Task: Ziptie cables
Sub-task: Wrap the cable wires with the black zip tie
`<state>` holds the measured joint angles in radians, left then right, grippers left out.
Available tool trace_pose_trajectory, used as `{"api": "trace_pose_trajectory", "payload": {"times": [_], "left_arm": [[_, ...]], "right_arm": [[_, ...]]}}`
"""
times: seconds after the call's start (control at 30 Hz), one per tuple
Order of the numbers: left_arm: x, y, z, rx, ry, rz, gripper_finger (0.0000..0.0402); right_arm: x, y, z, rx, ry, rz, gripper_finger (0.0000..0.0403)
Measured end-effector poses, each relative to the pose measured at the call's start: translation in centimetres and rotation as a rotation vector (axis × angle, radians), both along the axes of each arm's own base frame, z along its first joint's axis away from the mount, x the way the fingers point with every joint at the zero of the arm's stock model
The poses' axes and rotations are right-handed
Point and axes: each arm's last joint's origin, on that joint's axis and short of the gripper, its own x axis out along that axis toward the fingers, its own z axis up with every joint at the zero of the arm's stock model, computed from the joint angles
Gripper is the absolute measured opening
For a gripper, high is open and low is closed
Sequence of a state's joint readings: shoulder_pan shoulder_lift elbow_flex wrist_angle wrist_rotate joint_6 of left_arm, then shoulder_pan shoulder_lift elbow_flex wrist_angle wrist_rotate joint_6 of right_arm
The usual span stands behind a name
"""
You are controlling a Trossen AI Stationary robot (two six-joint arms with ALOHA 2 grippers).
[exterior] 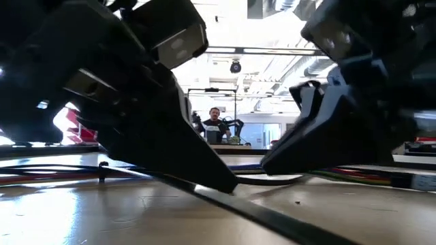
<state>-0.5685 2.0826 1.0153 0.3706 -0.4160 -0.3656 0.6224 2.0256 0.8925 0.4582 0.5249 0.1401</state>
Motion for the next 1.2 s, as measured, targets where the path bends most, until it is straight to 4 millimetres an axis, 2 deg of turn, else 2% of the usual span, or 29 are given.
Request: {"api": "trace_pose_trajectory", "payload": {"times": [0.13,0.3,0.43,0.57,0.73,0.97,1.2], "left_arm": [[-0.2,0.1,0.4,0.001,0.016,0.001,0.0003],[-0.2,0.1,0.4,-0.021,0.019,0.009,0.0002],[0.0,0.0,0.6,-0.046,0.015,0.015,0.0002],[0.6,-0.5,1.5,-0.06,-0.009,0.001,0.0003],[1.2,-0.9,2.3,-0.061,-0.007,-0.009,0.0004],[1.5,-1.0,2.7,-0.054,-0.017,-0.007,0.0005],[1.6,-1.0,2.8,-0.061,-0.015,-0.025,0.0012]], "right_arm": [[1.5,0.7,1.8,-0.037,0.084,0.04,0.0022],[3.2,1.2,4.2,-0.087,0.25,0.052,0.009],[3.8,1.1,4.8,-0.043,0.312,0.102,0.0132],[3.9,1.0,4.8,-0.067,0.298,0.095,0.0143],[3.9,1.1,4.7,-0.073,0.291,0.12,0.0129],[3.8,1.6,3.6,-0.076,0.317,0.143,0.0086],[3.3,2.4,3.3,-0.061,0.295,0.081,0.0011]]}}
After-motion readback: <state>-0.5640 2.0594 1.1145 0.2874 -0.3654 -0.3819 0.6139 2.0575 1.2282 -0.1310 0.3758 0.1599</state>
